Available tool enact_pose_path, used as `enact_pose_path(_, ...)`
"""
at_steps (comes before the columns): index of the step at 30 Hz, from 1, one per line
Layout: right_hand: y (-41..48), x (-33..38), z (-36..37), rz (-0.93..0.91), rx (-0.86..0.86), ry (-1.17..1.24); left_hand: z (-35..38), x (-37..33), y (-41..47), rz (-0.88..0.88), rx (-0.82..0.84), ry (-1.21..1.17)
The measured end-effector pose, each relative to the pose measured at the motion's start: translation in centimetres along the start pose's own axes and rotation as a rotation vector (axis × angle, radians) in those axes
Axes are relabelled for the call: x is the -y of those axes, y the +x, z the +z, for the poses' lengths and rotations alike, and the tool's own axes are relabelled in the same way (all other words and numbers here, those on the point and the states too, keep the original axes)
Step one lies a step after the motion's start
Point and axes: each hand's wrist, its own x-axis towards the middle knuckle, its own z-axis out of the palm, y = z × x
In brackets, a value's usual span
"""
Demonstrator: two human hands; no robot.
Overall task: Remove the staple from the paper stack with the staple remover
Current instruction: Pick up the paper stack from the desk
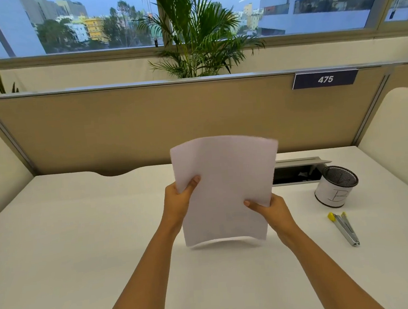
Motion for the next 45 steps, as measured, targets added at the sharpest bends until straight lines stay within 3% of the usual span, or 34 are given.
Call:
enact_pose_path(5, 0.4, -0.3, -1.7, -0.052, -0.082, 0.035, -0.6, -0.9, 0.7, -0.014, -0.187, -0.245)
enact_pose_path(9, 0.6, 0.0, -1.5, 0.000, -0.164, 0.395, -0.2, -1.0, 0.9, -0.047, -0.200, -0.427)
enact_pose_path(12, 0.7, 0.4, -0.4, 0.032, -0.101, 0.600, 0.8, -0.7, 0.8, -0.082, -0.194, -0.538)
enact_pose_path(15, 0.8, 0.8, 0.4, 0.014, -0.033, 0.541, 1.9, -0.5, 0.6, -0.098, -0.170, -0.604)
enact_pose_path(23, 2.1, 0.8, -2.9, -0.062, -0.106, 0.287, -2.2, 1.2, 2.2, -0.034, -0.285, -0.438)
enact_pose_path(33, 2.1, 0.8, -3.2, -0.143, -0.060, 0.174, -3.9, 3.6, 2.4, -0.171, -0.094, 0.198)
enact_pose_path(45, 1.4, -0.3, -2.2, -0.177, -0.120, 0.129, -1.2, 5.0, 1.1, -0.045, -0.117, 0.183)
